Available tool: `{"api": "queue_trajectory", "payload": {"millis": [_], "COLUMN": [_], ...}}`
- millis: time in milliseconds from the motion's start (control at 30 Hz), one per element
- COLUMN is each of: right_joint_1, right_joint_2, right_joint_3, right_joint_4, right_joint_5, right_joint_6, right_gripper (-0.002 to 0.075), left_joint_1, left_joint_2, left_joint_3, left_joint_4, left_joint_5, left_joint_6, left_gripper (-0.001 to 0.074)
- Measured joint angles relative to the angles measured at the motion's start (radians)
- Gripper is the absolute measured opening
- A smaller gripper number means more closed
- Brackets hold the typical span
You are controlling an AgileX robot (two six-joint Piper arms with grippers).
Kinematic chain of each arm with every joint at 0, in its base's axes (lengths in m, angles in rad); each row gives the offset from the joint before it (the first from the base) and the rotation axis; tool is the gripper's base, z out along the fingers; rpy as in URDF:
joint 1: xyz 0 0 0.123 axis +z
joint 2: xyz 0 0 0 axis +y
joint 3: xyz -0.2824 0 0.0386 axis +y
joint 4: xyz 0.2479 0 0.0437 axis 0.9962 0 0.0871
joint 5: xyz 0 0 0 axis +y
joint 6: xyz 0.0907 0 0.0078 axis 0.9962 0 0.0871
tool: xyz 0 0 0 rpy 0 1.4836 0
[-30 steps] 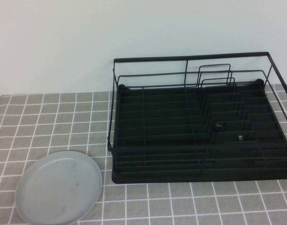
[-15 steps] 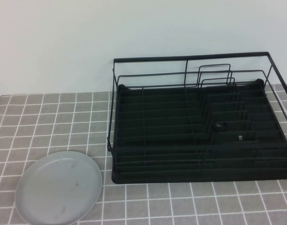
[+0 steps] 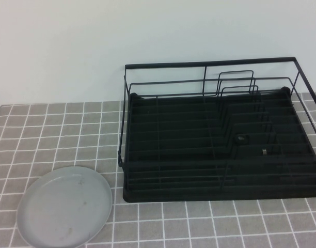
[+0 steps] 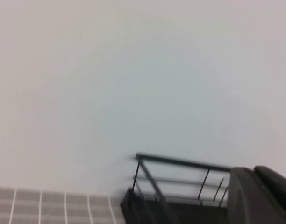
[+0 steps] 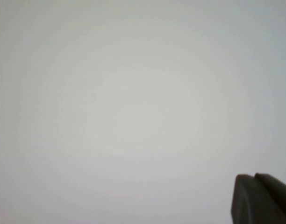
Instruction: Place plate on rack
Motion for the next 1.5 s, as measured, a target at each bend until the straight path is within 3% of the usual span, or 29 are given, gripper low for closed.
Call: {"api": "queue_trajectory", "payload": {"millis": [367,633,833,967,1100,1233,1367,1500], "right_joint_1": [0.0,0.0,0.002,0.002,0.002,0.002,0.002,0.002], "right_joint_2": [0.352,0.592,0.718,0.783,0.812,0.843,0.866,0.894], "right_joint_3": [-0.138,-0.298,-0.38,-0.401,-0.401,-0.401,-0.401,-0.401], "right_joint_4": [0.025,0.33,0.707,0.949,1.099,1.218,1.283,1.29], "right_joint_5": [0.264,0.556,0.61,0.66,0.687,0.694,0.688,0.694], "right_joint_6": [-0.057,-0.587,-0.82,-1.002,-1.113,-1.236,-1.264,-1.295], "right_gripper": [-0.0003,-0.0003,-0.0003,-0.0003,-0.0003,-0.0003,-0.0003,-0.0003], "left_joint_1": [0.0,0.0,0.009,0.125,0.316,0.45,0.465,0.431], "left_joint_2": [0.384,0.634,0.794,0.905,1.001,1.089,1.158,1.206], "left_joint_3": [-0.142,-0.295,-0.387,-0.47,-0.535,-0.569,-0.575,-0.58], "left_joint_4": [0.071,0.16,0.251,0.343,0.348,0.354,0.425,0.492], "left_joint_5": [0.025,0.062,0.109,0.273,0.463,0.63,0.662,0.634], "left_joint_6": [0.002,0.002,-0.073,-0.119,-0.122,-0.117,-0.122,-0.141], "left_gripper": [0.0,0.0,0.0,0.0,0.0,0.0001,0.0015,0.0139]}}
